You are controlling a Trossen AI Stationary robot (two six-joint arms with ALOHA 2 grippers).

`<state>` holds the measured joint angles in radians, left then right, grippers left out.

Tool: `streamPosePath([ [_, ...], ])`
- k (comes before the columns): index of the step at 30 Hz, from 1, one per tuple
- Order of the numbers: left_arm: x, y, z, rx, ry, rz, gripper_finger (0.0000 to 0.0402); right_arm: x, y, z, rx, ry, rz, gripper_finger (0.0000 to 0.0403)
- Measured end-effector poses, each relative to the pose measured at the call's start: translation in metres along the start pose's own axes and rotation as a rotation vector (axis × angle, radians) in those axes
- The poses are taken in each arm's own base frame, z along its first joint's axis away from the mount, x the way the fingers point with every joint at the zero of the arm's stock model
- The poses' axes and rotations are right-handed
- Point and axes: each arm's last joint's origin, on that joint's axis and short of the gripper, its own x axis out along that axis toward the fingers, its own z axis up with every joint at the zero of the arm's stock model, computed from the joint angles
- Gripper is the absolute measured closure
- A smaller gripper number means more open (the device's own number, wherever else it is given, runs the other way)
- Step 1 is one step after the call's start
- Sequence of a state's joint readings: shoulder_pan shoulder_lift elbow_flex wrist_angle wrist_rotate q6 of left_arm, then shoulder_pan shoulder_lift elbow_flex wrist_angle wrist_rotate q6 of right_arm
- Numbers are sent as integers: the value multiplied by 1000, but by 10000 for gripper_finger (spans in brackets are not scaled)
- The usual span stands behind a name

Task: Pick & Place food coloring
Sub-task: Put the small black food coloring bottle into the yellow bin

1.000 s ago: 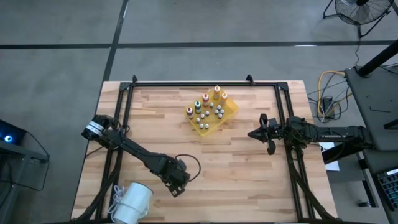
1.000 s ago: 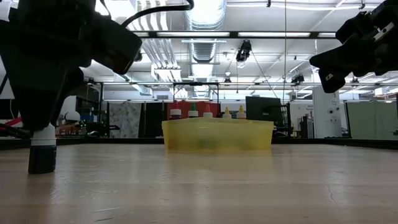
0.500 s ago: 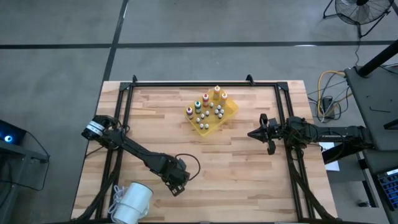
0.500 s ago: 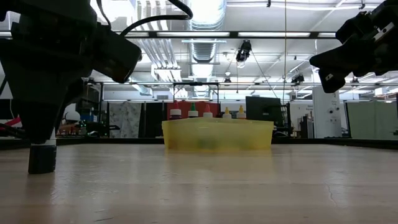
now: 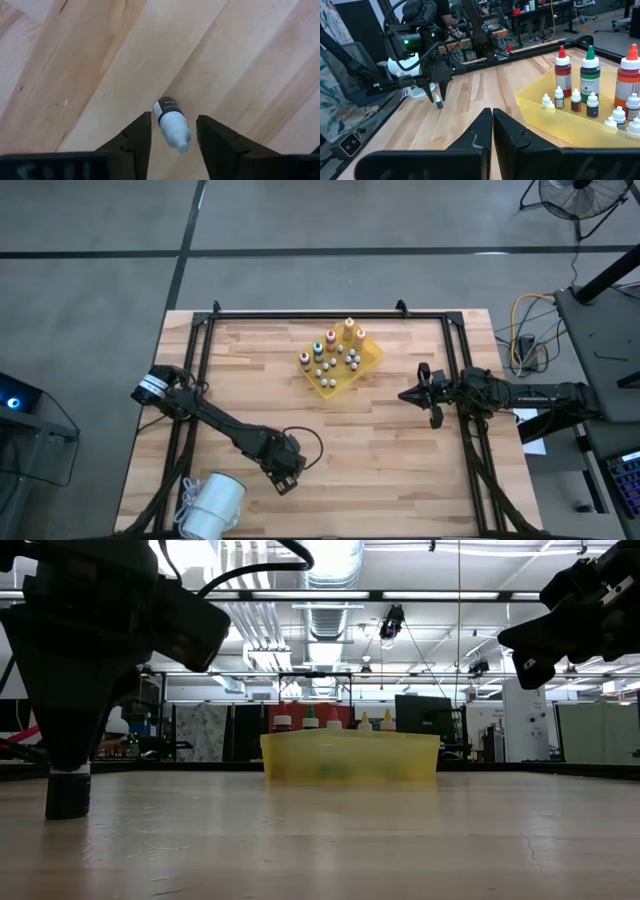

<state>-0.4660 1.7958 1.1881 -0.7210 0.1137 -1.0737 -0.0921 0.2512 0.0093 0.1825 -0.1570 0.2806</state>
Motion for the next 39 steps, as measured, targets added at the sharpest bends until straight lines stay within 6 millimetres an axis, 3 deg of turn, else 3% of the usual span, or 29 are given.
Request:
streamPosePath([
  [15,-1,2,4,33,21,-21,352,0,0,0,0,0,0,394],
  [23,-5,5,16,99,22,-40,355,0,0,0,0,0,0,394],
  [30,-22,13,43,174,18,-62,355,0,0,0,0,0,0,394],
  [39,-64,38,98,221,-53,-62,355,0,0,0,0,0,0,394],
])
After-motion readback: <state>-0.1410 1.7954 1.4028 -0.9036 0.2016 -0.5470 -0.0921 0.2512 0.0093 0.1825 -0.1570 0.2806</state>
